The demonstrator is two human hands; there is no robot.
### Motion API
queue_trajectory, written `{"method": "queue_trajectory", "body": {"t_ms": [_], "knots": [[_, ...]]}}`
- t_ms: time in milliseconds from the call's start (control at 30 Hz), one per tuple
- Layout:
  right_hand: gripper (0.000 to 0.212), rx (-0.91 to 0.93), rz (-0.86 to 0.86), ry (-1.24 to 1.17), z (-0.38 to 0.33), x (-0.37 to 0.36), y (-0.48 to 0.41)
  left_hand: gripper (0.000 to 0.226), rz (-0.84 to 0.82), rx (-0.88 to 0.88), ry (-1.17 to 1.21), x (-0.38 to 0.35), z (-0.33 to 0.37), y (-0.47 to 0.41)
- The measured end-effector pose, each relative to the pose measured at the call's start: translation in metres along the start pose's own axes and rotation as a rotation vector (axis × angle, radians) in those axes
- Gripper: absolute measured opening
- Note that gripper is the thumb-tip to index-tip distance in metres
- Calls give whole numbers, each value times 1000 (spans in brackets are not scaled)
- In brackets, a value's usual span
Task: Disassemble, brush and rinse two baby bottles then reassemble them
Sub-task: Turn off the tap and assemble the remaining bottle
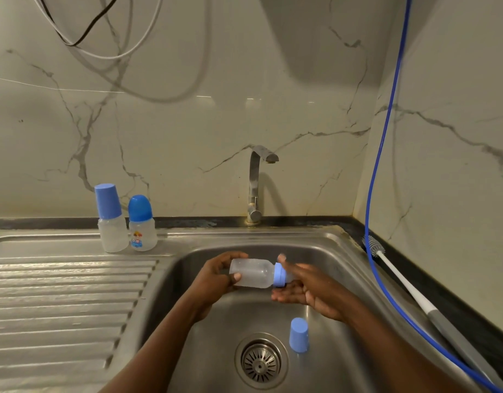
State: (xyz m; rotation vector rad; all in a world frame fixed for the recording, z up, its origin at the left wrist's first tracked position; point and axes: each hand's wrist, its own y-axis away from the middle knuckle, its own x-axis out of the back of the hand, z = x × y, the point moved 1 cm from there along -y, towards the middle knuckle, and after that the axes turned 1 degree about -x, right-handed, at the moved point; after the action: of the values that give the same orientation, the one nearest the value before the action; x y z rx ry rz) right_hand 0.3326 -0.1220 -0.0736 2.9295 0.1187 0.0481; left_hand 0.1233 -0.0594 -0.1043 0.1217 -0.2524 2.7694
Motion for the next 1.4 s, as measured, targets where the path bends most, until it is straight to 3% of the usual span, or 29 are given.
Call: {"method": "queue_trajectory", "body": {"t_ms": [133, 233, 300, 500, 633, 733, 800, 900, 1067, 1200, 1400], "knots": [[40, 47, 58, 160, 1, 2, 0, 38, 0, 7, 35, 2, 1, 2], [65, -68, 169, 176, 2, 1, 0, 41, 4, -61, 3, -2, 10, 2], [70, -97, 189, 150, 4, 1, -1, 41, -7, -72, 2, -4, 12, 3], [29, 134, 262, 15, 7, 2, -13, 38, -7, -7, 103, -7, 9, 4], [34, 239, 187, 139, 7, 2, -16, 36, 43, 9, 129, -3, 9, 4], [29, 187, 280, 177, 5, -1, -19, 37, 22, -19, 78, -4, 12, 5], [41, 86, 335, 104, 5, -2, -21, 40, 51, -102, -90, -7, 17, 2], [44, -6, 253, -22, 6, 0, -18, 45, 101, -200, -317, -11, 20, -1], [25, 139, 115, -153, 0, -1, -14, 42, 107, -170, -125, -7, 14, 0], [23, 236, 191, 3, -1, -2, -19, 35, 62, -104, -27, -8, 14, 3], [26, 192, 239, -73, 1, -1, -25, 42, 137, -219, -431, -10, 23, -2]]}}
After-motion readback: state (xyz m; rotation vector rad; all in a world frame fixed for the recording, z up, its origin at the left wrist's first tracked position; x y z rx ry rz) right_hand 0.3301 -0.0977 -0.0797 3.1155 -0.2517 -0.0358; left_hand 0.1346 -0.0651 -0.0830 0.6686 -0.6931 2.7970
